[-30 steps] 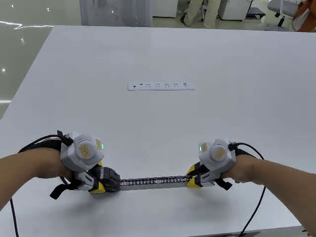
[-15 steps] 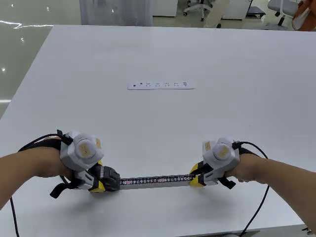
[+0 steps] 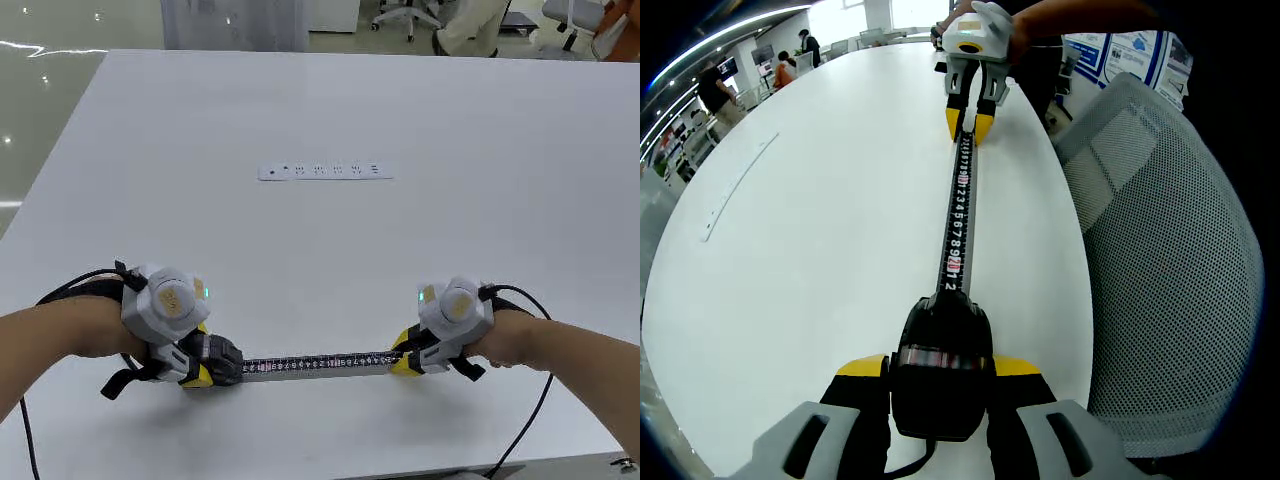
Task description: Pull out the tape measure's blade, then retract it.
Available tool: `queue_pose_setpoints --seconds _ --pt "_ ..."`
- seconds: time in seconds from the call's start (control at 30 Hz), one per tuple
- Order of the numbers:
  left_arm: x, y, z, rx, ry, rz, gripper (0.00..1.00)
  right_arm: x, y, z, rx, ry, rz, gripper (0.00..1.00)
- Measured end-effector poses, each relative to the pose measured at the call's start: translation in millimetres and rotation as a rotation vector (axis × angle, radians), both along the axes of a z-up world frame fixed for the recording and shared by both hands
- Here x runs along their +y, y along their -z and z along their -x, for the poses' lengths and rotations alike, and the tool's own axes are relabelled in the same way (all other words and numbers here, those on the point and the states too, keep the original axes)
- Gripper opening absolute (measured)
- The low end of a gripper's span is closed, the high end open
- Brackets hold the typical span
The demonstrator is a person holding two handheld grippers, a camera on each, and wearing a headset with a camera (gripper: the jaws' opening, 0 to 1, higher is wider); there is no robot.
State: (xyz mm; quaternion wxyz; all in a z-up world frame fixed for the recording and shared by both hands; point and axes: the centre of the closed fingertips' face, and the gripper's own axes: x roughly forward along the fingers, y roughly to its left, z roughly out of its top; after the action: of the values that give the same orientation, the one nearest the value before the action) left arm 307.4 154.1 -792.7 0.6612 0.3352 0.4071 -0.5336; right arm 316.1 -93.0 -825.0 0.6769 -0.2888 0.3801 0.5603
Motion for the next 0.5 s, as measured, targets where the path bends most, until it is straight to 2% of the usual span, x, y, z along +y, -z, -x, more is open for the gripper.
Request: queue_pose_setpoints --seconds 0.5 --pt "0.0 0.1 -0.6 -0.002 -0.002 0.005 0.34 0.8 0.7 0.0 0.006 0.005 0.004 0.13"
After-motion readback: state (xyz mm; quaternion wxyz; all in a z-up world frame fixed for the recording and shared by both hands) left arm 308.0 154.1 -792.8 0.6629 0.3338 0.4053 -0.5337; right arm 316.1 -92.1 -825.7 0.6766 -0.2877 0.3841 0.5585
